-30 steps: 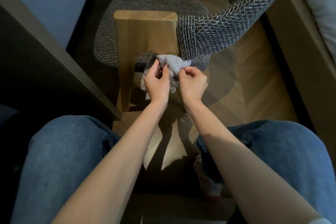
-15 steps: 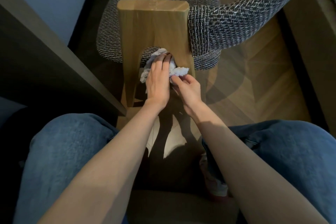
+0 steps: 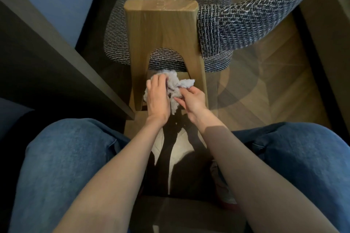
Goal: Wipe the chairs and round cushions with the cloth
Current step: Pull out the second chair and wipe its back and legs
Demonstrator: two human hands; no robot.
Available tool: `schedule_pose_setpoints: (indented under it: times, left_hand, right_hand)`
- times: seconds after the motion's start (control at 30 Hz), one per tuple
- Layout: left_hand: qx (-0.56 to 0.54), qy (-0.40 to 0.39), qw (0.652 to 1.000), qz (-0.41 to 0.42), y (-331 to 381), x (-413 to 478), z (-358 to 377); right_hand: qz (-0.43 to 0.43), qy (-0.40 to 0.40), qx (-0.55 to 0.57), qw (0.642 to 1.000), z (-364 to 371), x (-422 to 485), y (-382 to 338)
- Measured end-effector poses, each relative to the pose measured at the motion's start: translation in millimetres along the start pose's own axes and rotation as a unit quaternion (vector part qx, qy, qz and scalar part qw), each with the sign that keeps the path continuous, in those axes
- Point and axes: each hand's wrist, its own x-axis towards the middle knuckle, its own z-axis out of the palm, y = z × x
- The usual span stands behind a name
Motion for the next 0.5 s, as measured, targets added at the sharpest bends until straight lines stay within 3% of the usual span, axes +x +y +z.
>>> schedule_pose_setpoints:
  times: [0.13,0.33,0.5]
  left_hand:
    - [-0.049,0.104,0.993,0.032,10.6,13.4,-12.5]
    - [-0.006,0.002,0.998,0.06,11.6,38.8,2.9]
    - [-0.027,0.031,0.998,0.045,13.6,41.3,8.4]
  right_hand:
    - [-0.001,-0.009,0.119,0.993,8.8,0.1,-12.3]
    - [0.093,0.023,0.285,0.954,14.8,5.8,-23.6]
    - [0.119,0.045,0.306,0.943,5.0,2.8,-20.0]
